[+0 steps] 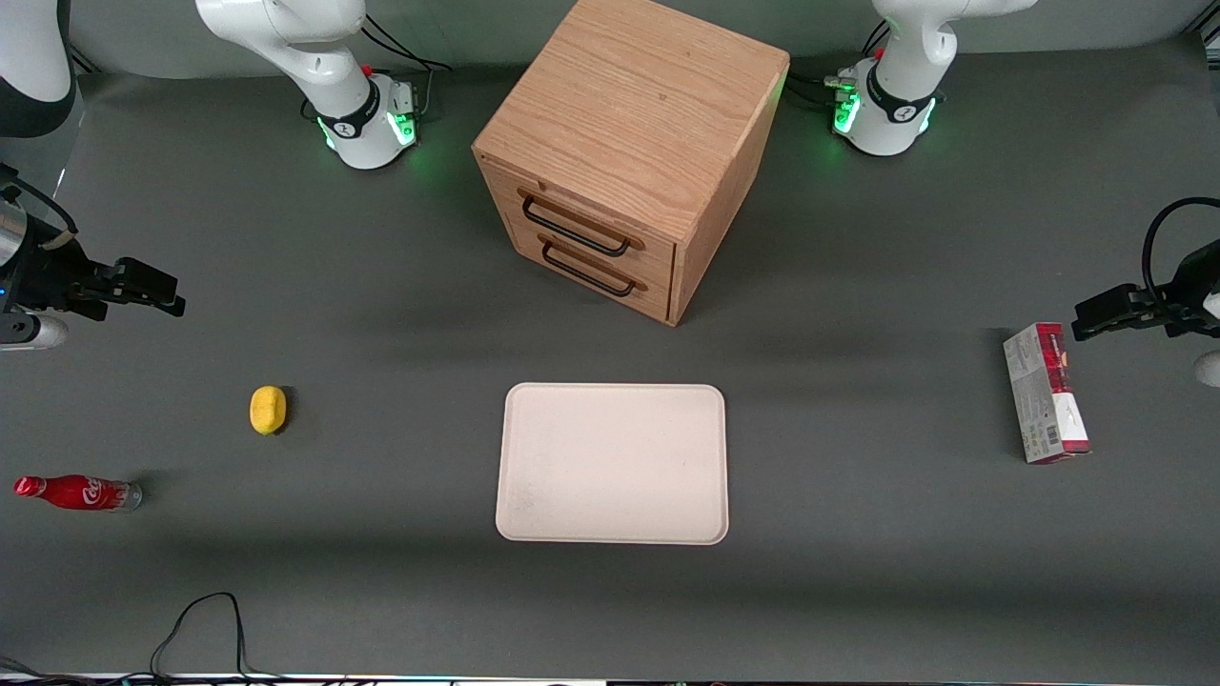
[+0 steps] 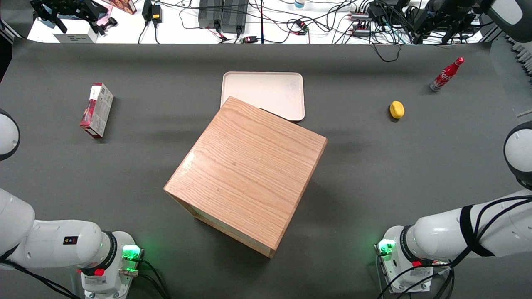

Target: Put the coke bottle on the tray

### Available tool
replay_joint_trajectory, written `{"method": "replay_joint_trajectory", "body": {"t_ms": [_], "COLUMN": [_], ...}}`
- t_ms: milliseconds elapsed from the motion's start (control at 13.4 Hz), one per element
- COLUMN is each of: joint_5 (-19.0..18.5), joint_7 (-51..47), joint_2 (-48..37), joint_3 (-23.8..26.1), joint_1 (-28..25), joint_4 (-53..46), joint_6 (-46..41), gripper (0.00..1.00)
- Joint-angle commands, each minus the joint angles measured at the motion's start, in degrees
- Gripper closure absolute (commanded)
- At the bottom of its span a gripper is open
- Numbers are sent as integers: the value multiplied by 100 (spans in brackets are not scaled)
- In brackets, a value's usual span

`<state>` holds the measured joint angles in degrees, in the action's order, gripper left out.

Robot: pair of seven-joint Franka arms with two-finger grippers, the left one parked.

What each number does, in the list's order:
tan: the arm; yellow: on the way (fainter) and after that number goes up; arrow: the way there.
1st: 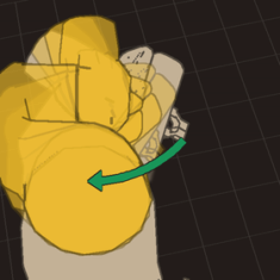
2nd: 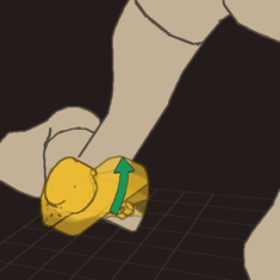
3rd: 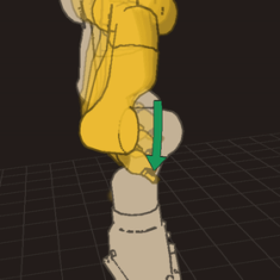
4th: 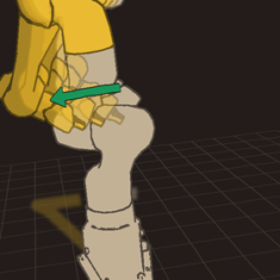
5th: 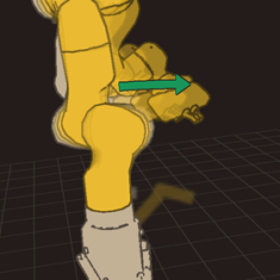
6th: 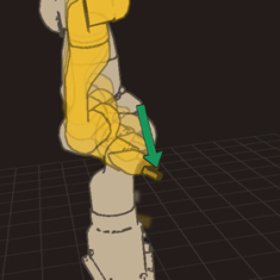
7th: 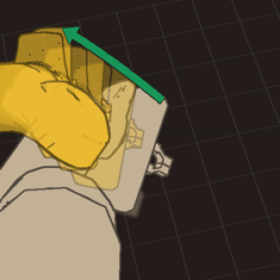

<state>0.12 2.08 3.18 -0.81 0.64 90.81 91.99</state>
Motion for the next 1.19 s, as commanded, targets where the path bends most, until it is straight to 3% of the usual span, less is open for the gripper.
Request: {"method": "replay_joint_trajectory", "body": {"t_ms": [0,298,521,894,1117], "joint_5": [50,41,41,94,103], "joint_7": [-155,-147,-59,1380,1934], "joint_2": [-19,24,182,1726,3166], "joint_3": [-77,-77,-164,-156,-112], "joint_1": [-91,-82,302,1585,2008], "joint_4": [-46,-72,-316,-2089,-4029], "joint_6": [-102,-102,-94,-137,-497], "gripper": [0,0,0,0,0]}}
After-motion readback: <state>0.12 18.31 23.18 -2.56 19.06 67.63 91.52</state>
